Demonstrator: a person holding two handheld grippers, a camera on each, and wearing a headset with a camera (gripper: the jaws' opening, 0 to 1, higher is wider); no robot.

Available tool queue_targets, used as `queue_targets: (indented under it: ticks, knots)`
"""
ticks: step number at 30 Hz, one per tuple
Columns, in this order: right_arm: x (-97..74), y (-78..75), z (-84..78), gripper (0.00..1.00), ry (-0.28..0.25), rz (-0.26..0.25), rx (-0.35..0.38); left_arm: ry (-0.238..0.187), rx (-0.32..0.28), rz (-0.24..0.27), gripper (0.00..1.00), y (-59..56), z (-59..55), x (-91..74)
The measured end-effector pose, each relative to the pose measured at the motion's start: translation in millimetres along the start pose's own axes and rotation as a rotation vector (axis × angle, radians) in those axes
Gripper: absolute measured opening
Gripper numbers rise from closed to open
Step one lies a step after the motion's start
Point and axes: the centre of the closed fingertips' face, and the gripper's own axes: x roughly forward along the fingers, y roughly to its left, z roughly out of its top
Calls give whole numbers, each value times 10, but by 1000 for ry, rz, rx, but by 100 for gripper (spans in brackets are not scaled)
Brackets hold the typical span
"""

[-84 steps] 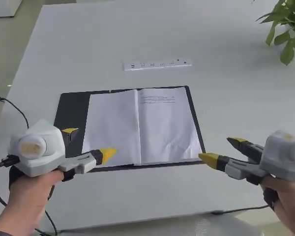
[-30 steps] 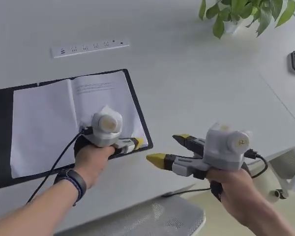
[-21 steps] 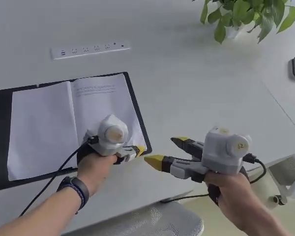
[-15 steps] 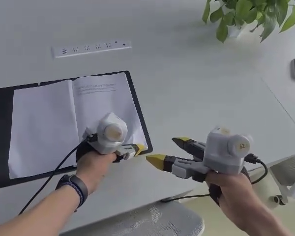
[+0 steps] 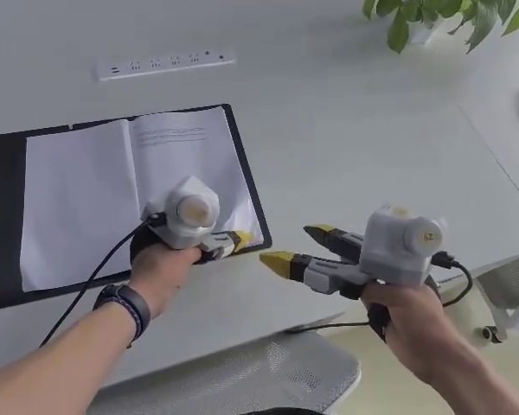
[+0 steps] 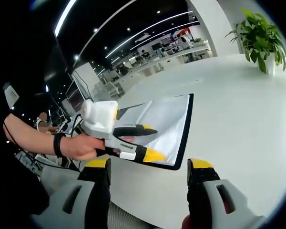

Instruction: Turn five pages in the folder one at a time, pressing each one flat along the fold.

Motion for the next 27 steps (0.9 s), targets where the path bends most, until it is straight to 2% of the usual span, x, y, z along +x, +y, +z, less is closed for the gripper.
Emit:
queue_targets:
  ticks: [9,17,24,27]
  knots:
    - [45,-14,-24,63,8,6,6,-7,-28,-7,56,8,-21,-54]
    - [109,-44,28,61,-8,13,30,-12,-68,-14,55,23,-9,-67]
    - [273,-98,92,59,-9,30,37,-25,-108,-11,54,40,7,-67]
    - [372,-110,137,59,-3,43,30,-25,-106,-10,53,44,7,-67]
